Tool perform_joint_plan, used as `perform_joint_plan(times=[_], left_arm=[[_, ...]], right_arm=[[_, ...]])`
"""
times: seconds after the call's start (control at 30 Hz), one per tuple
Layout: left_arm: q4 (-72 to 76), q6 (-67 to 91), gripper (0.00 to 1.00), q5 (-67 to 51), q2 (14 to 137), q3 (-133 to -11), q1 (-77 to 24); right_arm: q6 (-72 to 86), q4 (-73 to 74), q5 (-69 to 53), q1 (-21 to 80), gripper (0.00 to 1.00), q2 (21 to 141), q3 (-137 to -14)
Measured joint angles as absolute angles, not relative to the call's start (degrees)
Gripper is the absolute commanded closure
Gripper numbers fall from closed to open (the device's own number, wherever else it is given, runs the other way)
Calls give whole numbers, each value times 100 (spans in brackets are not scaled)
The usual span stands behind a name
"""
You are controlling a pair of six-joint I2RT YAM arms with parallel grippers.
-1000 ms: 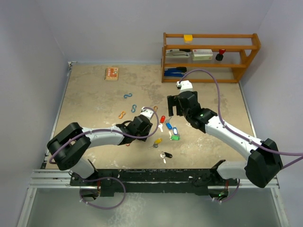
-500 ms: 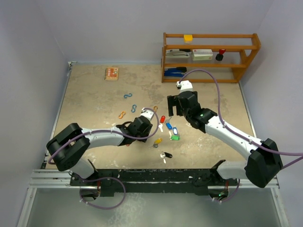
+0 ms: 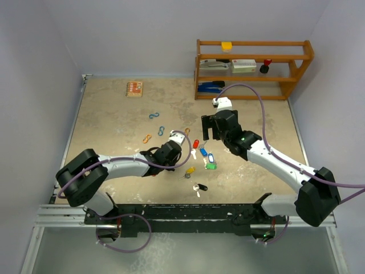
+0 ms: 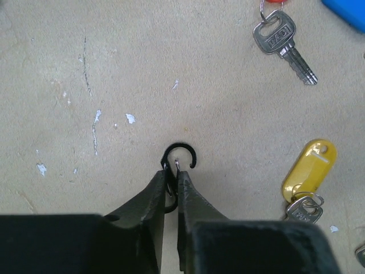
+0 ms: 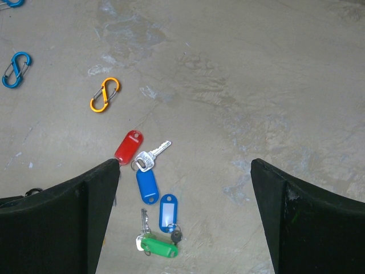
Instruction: Put the keys on the keyring
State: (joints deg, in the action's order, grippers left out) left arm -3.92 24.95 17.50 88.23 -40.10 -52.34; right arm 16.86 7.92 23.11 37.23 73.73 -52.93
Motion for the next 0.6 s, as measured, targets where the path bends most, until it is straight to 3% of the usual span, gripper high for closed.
perform_joint_plan(times=[0.33, 0.6], left_arm=[[-652, 2596, 100, 1855, 8646, -3968, -5264], [-1070, 2711, 100, 2630, 8213, -4167, -5264]], right_arm=[[1688, 801, 2285, 3723, 3, 7321, -5068], [1730, 945, 1376, 3767, 12, 7170, -4560]])
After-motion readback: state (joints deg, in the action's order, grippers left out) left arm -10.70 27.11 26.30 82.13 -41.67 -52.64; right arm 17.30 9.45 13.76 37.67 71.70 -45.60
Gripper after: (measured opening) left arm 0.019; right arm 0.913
